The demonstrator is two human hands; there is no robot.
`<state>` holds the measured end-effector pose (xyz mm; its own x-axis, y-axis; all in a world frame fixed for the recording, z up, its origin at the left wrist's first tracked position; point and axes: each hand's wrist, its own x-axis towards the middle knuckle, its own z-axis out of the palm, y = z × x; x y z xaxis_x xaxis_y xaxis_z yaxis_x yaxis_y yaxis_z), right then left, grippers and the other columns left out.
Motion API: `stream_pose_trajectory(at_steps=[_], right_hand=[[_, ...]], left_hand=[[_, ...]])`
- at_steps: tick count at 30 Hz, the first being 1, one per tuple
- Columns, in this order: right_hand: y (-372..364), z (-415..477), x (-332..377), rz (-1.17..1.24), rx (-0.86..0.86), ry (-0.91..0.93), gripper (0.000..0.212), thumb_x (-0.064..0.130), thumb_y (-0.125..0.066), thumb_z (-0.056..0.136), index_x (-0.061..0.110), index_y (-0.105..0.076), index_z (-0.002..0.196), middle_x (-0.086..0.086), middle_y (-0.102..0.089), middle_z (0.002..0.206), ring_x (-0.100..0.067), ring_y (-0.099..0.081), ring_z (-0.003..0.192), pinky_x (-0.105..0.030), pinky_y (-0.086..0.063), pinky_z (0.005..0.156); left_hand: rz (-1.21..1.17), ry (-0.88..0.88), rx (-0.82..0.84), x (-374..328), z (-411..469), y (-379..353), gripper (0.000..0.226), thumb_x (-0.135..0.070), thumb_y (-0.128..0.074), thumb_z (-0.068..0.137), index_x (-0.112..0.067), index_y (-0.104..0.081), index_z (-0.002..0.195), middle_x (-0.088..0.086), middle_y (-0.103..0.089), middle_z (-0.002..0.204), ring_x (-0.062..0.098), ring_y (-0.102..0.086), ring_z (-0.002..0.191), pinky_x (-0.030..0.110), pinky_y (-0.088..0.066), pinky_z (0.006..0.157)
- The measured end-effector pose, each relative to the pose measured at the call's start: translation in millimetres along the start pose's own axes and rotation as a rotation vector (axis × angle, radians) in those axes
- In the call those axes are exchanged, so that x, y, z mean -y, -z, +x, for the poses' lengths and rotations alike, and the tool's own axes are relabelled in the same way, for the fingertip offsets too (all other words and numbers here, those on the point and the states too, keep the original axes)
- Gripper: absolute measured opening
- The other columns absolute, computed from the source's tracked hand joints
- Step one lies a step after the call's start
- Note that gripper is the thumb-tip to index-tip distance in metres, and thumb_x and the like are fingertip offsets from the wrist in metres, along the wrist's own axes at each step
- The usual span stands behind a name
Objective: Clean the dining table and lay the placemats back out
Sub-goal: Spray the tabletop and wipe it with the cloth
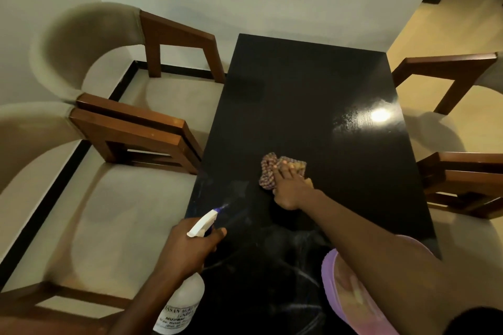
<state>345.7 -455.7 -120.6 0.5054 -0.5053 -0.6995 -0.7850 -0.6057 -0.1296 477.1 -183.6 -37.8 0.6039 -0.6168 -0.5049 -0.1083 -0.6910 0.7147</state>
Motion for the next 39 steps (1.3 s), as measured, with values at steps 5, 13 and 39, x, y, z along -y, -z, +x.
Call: stream_pose_trajectory(at_steps=[5,13,39], right_hand=[[-27.1,-14.1,71.1,-0.109,-0.034,0.237,0.079,0.038,-0.040,0.106,0.020,0.007,0.167,-0.007,0.016,0.174,-0.030,0.014,0.160,-0.050,0.002,0.130],[-120.4,-98.3,83.3,-0.097,-0.101,0.360,0.079,0.036,-0.034,0.099,0.022,0.003,0.167,-0.005,0.011,0.175,-0.025,0.011,0.161,-0.047,-0.001,0.130],[-80.4,-41.5,167.1,-0.177,-0.074,0.586,0.075,0.035,-0.043,0.105,0.028,-0.002,0.168,-0.005,0.007,0.175,-0.026,0.011,0.161,-0.048,0.006,0.130]], left_hand=[[0.025,0.029,-0.056,10.0,0.9,13.9,0.029,-0.035,-0.084,0.086,-0.009,-0.072,0.080,0.010,-0.070,0.064,0.027,-0.069,0.059,0.044,-0.055,0.057],[-0.018,0.045,-0.032,29.7,-7.2,31.2,0.029,-0.029,-0.085,0.086,-0.010,-0.072,0.069,0.010,-0.070,0.060,0.016,-0.060,0.044,0.035,-0.048,0.051],[0.013,0.117,-0.026,85.9,-53.7,61.6,0.036,-0.032,-0.084,0.087,-0.008,-0.064,0.068,0.007,-0.069,0.056,0.018,-0.063,0.045,0.037,-0.050,0.052]])
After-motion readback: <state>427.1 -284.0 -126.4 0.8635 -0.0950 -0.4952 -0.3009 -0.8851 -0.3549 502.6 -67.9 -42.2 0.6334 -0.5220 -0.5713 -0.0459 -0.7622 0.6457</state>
